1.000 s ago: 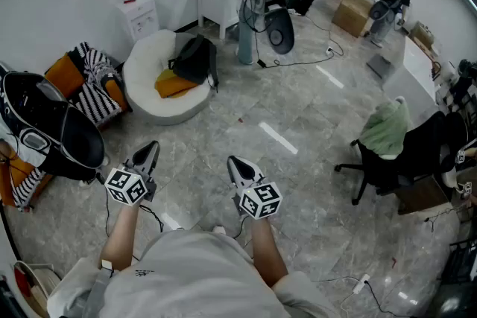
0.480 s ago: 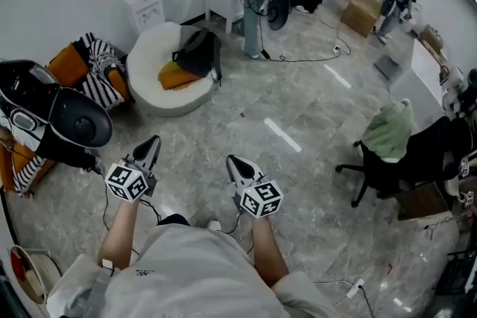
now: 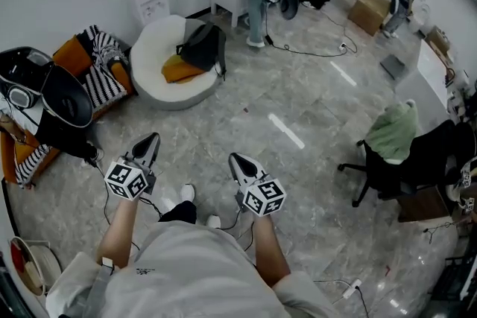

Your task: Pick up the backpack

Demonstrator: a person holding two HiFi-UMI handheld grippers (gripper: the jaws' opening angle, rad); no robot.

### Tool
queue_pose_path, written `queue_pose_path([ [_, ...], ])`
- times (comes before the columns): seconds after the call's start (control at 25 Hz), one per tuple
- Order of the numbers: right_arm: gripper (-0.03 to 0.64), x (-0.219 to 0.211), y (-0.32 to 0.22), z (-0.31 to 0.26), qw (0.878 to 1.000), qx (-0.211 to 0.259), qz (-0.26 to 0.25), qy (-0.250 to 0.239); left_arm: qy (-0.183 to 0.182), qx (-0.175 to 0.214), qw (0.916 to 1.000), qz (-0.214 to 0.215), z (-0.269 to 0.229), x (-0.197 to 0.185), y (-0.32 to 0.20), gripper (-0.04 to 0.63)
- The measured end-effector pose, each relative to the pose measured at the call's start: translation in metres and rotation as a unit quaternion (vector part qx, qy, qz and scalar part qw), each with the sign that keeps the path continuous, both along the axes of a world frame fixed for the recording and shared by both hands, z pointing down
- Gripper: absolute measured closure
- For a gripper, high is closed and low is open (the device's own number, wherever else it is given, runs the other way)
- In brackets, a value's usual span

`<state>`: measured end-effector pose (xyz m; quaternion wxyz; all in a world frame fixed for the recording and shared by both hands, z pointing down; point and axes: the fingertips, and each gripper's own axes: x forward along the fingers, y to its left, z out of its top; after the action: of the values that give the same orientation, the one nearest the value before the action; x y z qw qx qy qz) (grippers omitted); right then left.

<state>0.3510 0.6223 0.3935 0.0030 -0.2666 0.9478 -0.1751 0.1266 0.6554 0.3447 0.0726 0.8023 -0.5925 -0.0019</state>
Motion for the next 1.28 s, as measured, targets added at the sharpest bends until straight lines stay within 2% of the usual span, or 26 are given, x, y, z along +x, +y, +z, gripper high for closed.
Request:
queue_pose_path([
  [0.48,0.612,-0.037,-0.029,-0.005,1.000,0.006,-0.023,0.003,0.010,0.001,0.9997,0.021,0.001,-0.019,-0.040,0.594],
  [0.64,0.611,-0.054,-0.047,-0.003,0.999,0.017,-0.032,0.018,0.010,-0.002,0.9997,0.020,0.005,-0.032,-0.062,0.594],
  [1.0,0.612,-0.099,-0.112,-0.004,0.999,0.018,-0.028,0.023,0.021,0.006,0.9994,0.027,0.008,-0.079,-0.128,0.594],
  [1.28,0.612,-0.130,-0.161,-0.012,1.000,0.014,-0.007,0.010,0.005,0.004,0.9989,0.047,0.006,-0.107,-0.180,0.594],
])
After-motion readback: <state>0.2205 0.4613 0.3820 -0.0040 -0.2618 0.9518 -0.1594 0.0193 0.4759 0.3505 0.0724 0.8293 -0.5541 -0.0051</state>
